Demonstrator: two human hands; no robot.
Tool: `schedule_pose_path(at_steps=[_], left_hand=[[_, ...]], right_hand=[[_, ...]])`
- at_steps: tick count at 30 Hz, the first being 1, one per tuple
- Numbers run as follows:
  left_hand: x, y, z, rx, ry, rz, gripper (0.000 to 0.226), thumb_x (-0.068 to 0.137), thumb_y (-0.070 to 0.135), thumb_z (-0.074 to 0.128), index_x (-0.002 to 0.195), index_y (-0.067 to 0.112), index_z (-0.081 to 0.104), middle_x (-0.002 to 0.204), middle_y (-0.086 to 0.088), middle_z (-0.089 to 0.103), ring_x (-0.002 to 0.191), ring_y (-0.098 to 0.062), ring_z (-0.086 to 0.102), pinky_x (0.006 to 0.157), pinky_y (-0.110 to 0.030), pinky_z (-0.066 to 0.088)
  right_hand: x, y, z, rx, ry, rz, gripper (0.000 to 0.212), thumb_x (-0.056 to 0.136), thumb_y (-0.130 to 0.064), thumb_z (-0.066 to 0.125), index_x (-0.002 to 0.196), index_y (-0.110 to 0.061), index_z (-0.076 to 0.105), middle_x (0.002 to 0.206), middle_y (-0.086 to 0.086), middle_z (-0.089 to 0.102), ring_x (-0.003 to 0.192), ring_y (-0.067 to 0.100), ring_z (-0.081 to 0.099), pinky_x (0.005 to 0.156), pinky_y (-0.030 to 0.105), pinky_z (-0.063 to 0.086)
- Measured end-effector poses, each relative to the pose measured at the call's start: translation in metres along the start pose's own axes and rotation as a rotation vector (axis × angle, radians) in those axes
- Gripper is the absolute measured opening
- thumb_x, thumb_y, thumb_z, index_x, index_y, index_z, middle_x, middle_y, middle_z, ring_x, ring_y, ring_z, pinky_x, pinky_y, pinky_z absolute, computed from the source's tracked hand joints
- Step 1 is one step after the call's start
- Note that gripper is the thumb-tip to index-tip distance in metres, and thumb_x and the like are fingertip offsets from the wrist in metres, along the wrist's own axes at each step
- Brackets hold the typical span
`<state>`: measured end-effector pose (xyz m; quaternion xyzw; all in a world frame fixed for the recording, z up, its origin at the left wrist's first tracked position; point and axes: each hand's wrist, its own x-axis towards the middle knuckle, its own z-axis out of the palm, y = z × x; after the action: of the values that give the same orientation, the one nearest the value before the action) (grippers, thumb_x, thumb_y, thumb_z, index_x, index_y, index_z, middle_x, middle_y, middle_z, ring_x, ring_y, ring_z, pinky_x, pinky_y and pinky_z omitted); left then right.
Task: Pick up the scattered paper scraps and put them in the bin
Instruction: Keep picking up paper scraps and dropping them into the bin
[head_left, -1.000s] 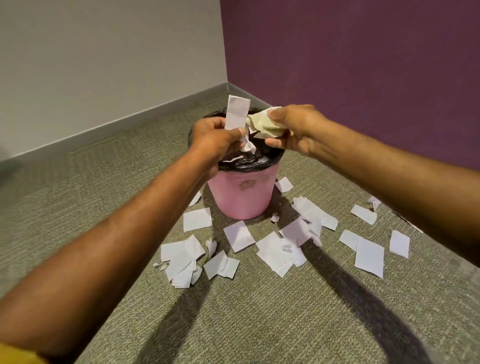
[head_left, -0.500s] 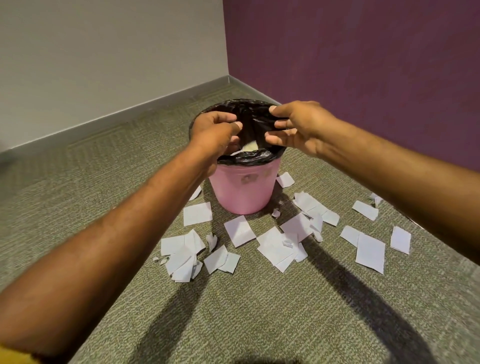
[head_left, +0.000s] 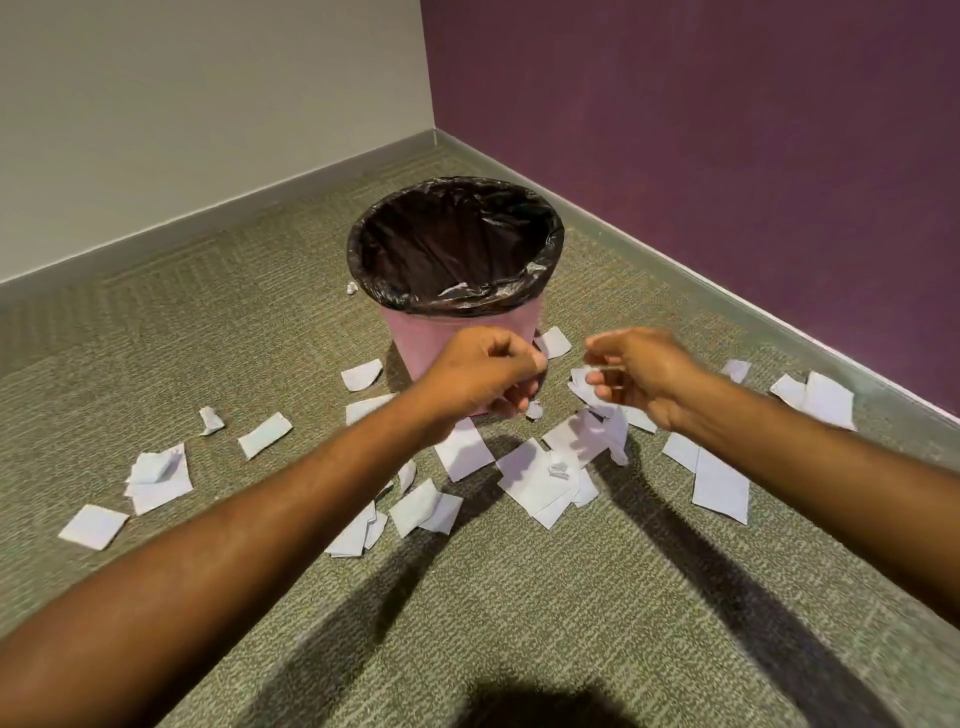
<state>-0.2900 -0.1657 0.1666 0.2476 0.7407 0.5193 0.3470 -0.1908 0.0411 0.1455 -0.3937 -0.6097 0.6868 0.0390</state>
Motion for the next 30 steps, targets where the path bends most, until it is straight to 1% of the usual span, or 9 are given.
schedule_pose_path(at_steps=[3,6,11,14,17,19,22,25,30], left_hand=[[0.013,-0.041,0.013,0.083,0.003,-0.076,0.015,0.097,0.015,0.075,0.106,0.004,0.074,0.103,-0.015,0.079,0.086,-0.023,0.073,0.078,-0.036,0.064],[0.023,-0.082,0.028,0.167,0.056,-0.130,0.017,0.089,0.017,0.084,0.105,0.015,0.076,0.105,-0.008,0.080,0.100,-0.029,0.077,0.089,-0.042,0.064],[0.039,-0.128,0.050,0.426,0.044,-0.150,0.060,0.083,0.026,0.090,0.139,0.019,0.067,0.141,-0.001,0.067,0.122,-0.018,0.065,0.107,-0.039,0.054],[0.044,-0.141,0.059,0.559,0.047,-0.178,0.070,0.081,0.033,0.091,0.144,0.027,0.062,0.140,-0.001,0.068,0.123,-0.023,0.065,0.103,-0.041,0.056],[0.044,-0.147,0.067,0.686,0.075,-0.178,0.067,0.079,0.035,0.091,0.139,0.025,0.061,0.128,-0.001,0.069,0.118,-0.027,0.066,0.093,-0.041,0.058],[0.043,-0.150,0.071,0.766,0.094,-0.161,0.068,0.078,0.036,0.091,0.136,0.022,0.059,0.126,-0.001,0.066,0.120,-0.028,0.063,0.089,-0.043,0.058],[0.042,-0.153,0.076,0.861,0.110,-0.141,0.076,0.080,0.034,0.091,0.144,0.022,0.053,0.135,-0.003,0.060,0.129,-0.028,0.055,0.091,-0.046,0.057],[0.042,-0.158,0.077,0.902,0.122,-0.129,0.075,0.079,0.030,0.091,0.143,0.022,0.051,0.135,-0.004,0.058,0.130,-0.029,0.052,0.090,-0.048,0.058],[0.042,-0.163,0.076,0.932,0.072,-0.108,0.085,0.086,0.032,0.086,0.157,0.025,0.039,0.145,-0.008,0.045,0.137,-0.030,0.044,0.097,-0.051,0.056]], right_hand=[[0.007,0.032,-0.009,-0.064,0.002,0.054,0.013,0.102,-0.003,0.065,0.115,-0.003,0.067,0.110,0.022,0.072,0.072,0.021,0.068,0.063,0.033,0.060],[0.016,0.062,-0.014,-0.177,0.014,0.085,0.015,0.101,-0.001,0.066,0.116,0.000,0.067,0.111,0.023,0.074,0.076,0.024,0.070,0.059,0.033,0.060],[0.029,0.106,-0.014,-0.312,0.039,0.094,0.014,0.094,-0.004,0.076,0.107,-0.002,0.071,0.087,0.016,0.075,0.065,0.022,0.067,0.061,0.037,0.060],[0.034,0.125,-0.012,-0.429,0.045,0.091,0.012,0.091,-0.009,0.079,0.100,-0.008,0.071,0.088,0.014,0.077,0.073,0.023,0.069,0.067,0.040,0.063],[0.035,0.136,-0.010,-0.562,0.052,0.075,0.013,0.089,-0.011,0.079,0.100,-0.012,0.072,0.098,0.009,0.076,0.081,0.021,0.069,0.060,0.034,0.062],[0.035,0.143,-0.009,-0.598,0.034,0.065,0.014,0.090,-0.011,0.079,0.102,-0.014,0.072,0.101,0.005,0.073,0.087,0.019,0.070,0.061,0.036,0.065],[0.038,0.150,-0.008,-0.644,0.025,0.026,0.017,0.089,-0.015,0.082,0.099,-0.022,0.071,0.101,0.000,0.072,0.091,0.021,0.073,0.075,0.046,0.068],[0.040,0.154,-0.006,-0.636,0.031,-0.004,0.021,0.088,-0.016,0.085,0.099,-0.025,0.070,0.102,-0.003,0.071,0.097,0.021,0.072,0.086,0.048,0.066],[0.043,0.158,-0.005,-0.585,0.012,-0.015,0.024,0.089,-0.015,0.086,0.104,-0.025,0.070,0.105,0.002,0.072,0.094,0.022,0.073,0.080,0.043,0.066]])
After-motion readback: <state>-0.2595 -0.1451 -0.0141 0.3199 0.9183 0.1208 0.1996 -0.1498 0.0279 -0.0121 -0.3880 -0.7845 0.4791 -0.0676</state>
